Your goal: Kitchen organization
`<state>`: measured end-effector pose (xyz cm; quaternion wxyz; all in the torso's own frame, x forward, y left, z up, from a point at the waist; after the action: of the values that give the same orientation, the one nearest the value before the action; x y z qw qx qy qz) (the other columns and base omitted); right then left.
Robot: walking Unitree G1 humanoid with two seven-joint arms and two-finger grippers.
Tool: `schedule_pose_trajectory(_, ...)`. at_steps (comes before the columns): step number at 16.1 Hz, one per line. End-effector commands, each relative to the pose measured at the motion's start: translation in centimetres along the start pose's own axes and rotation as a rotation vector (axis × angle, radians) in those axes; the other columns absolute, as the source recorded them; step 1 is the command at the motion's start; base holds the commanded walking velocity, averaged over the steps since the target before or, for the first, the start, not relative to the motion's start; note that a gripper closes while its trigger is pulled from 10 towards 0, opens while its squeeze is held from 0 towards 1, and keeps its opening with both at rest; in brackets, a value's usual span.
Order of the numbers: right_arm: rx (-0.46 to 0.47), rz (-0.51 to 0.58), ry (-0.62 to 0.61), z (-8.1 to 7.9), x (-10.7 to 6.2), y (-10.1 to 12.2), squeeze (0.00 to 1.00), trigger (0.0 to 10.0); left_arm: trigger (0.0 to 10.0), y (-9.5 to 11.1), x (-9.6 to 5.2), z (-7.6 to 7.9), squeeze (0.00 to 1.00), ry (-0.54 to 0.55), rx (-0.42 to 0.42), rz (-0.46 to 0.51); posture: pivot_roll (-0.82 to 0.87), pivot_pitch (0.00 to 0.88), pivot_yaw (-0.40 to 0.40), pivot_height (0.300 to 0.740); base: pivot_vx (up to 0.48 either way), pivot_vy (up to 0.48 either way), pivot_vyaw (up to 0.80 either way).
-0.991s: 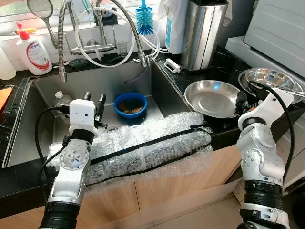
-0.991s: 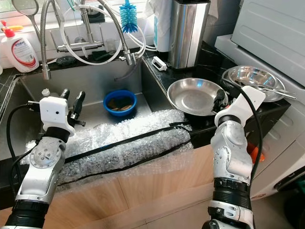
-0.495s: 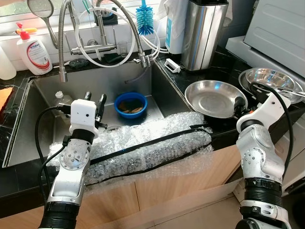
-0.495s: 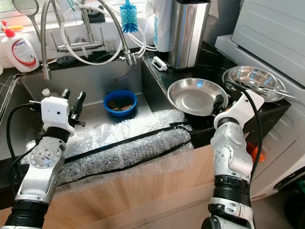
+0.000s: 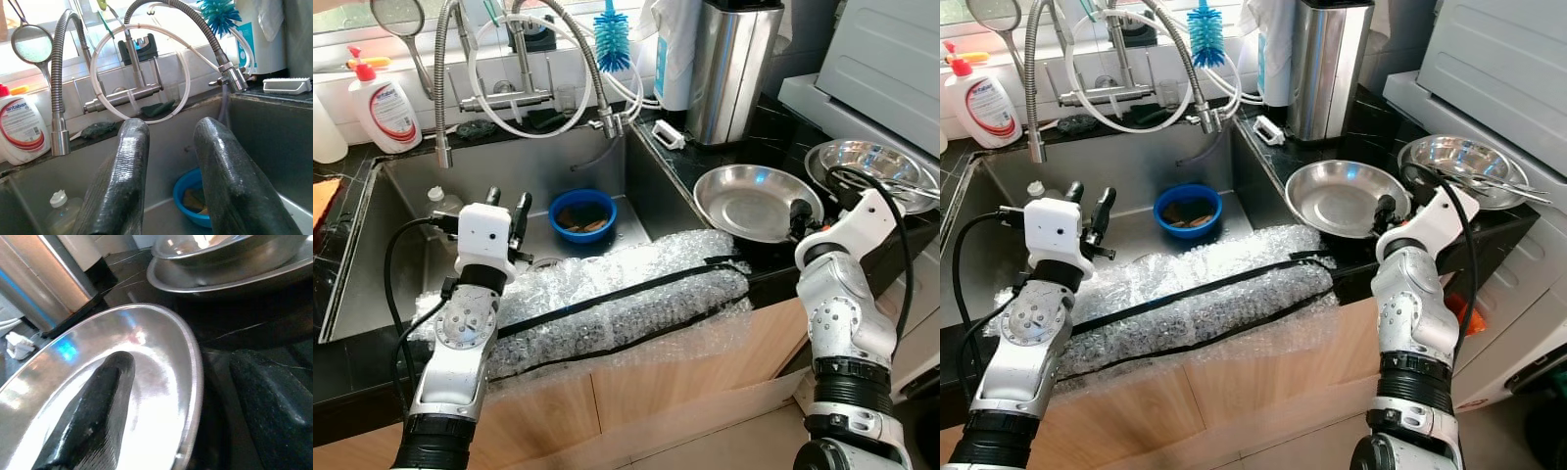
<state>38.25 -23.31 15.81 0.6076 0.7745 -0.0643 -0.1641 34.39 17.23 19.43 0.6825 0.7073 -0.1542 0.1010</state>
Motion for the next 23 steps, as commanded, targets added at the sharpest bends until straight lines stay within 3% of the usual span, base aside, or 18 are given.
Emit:
schedule_pose_trajectory(1, -0.019, -0.023, 0.032, -0.8, 0.2, -0.1, 0.00, 10.0, 10.0, 0.4, 0.1, -0.2, 0.00, -0.003, 0.020, 0.008, -0.01, 0.000, 0.023, 0.740, 0.000, 0.000, 0.00)
schedule_pose_trajectory(6, -0.024, -0.053, 0.020, -0.7, 0.2, -0.9, 0.00, 10.0, 10.0, 0.4, 0.0, -0.3, 0.00, -0.009, 0.033, 0.005, -0.01, 0.000, 0.024, 0.740, 0.000, 0.000, 0.00)
schedule_pose_trajectory(7, -0.014, -0.051, 0.020, -0.8, 0.2, -0.8, 0.00, 0.0, 10.0, 0.4, 0.0, -0.3, 0.00, -0.009, 0.033, 0.005, -0.01, 0.000, 0.024, 0.740, 0.000, 0.000, 0.00)
schedule_pose_trajectory(21, 0.016, -0.041, 0.035, -1.8, 0.4, -0.6, 0.00, 0.0, 10.0, 0.6, 0.1, -0.1, 0.00, -0.018, 0.060, 0.018, -0.01, 0.000, 0.021, 0.740, 0.000, 0.000, 0.00)
schedule_pose_trajectory(23, 0.044, 0.014, 0.038, -2.0, 0.4, 0.2, 0.00, 0.0, 10.0, 0.8, 0.2, 0.0, 0.00, -0.024, 0.071, 0.026, -0.01, 0.000, 0.022, 0.740, 0.000, 0.000, 0.00)
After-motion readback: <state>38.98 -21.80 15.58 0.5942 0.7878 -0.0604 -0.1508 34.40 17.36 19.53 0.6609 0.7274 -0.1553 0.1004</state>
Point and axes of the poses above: a point about 5 cm out from each wrist's last joint towards the gripper, its own x axis pointing out of the wrist towards the gripper, its own y axis along the axis of the wrist's last joint, z = x × y, the point moved 4 cm from there along x, pointing out of the wrist towards the gripper, and after that the axes turned 12 degrees about -x, right-handed, at the moved point
